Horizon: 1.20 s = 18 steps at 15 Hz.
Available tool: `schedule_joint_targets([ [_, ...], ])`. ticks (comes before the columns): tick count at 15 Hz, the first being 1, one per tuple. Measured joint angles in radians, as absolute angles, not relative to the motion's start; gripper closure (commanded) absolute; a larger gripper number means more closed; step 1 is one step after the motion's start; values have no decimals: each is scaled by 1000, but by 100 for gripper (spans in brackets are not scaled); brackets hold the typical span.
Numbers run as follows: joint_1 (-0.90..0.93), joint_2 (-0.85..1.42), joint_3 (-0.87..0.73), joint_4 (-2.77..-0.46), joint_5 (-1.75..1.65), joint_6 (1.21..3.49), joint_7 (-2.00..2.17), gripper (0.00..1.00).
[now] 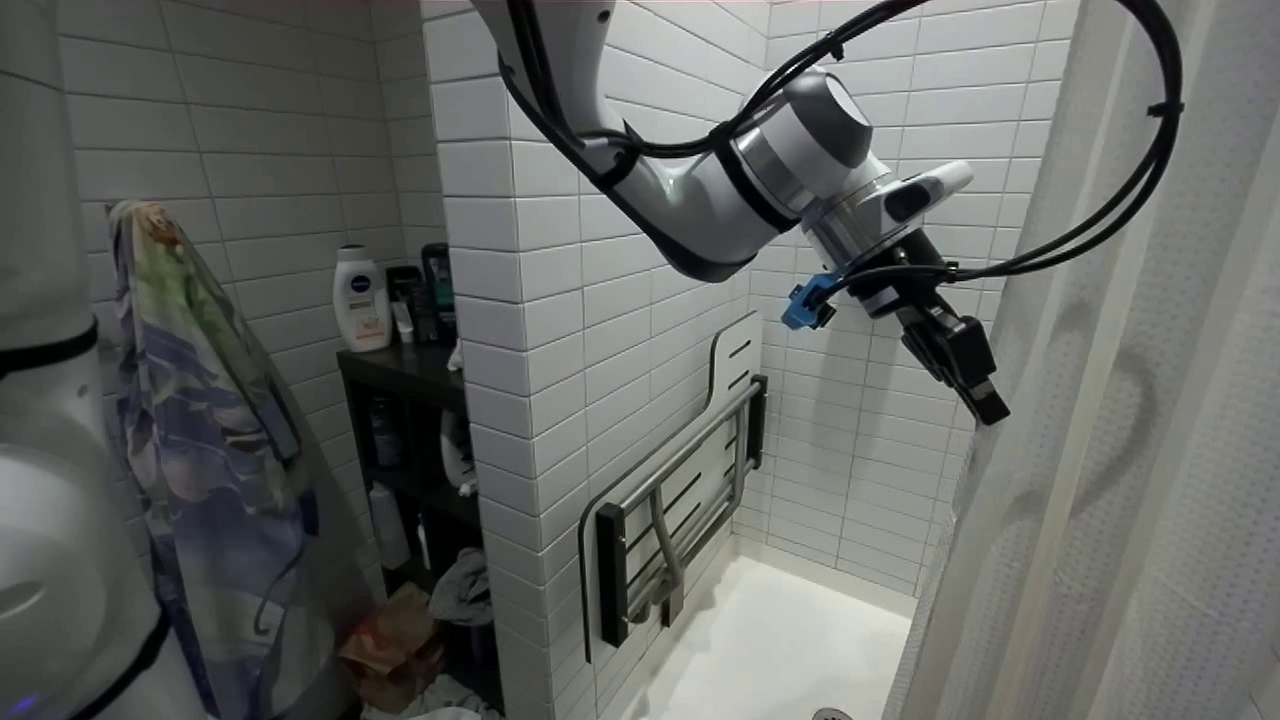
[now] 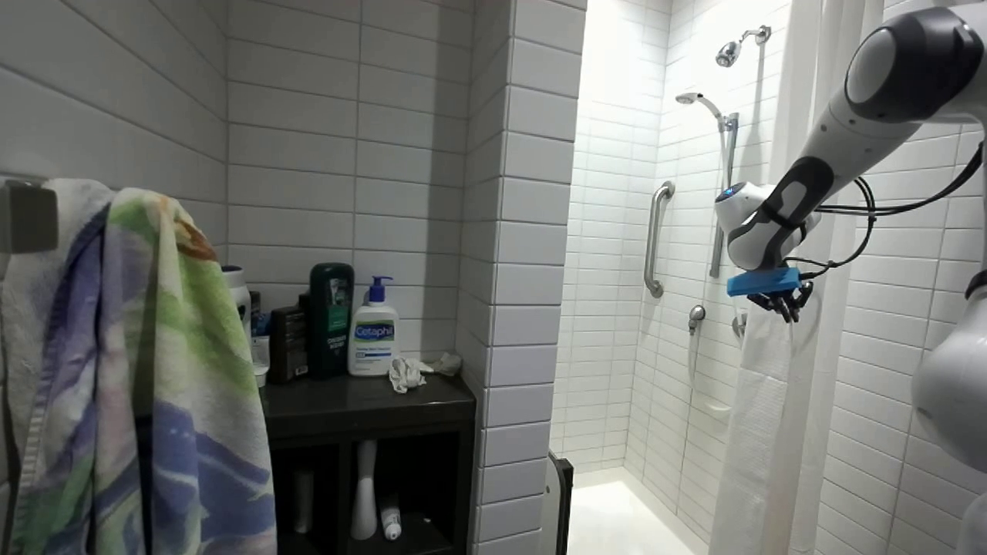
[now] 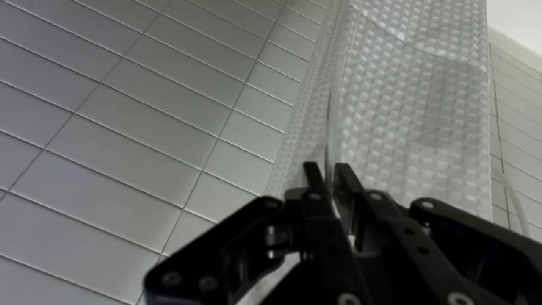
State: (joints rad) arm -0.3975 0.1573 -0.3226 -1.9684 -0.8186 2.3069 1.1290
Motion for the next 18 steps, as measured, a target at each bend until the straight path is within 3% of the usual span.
schedule_joint_targets([
  [18,-302,-64,-281,-2132,-327,2197,412,99],
])
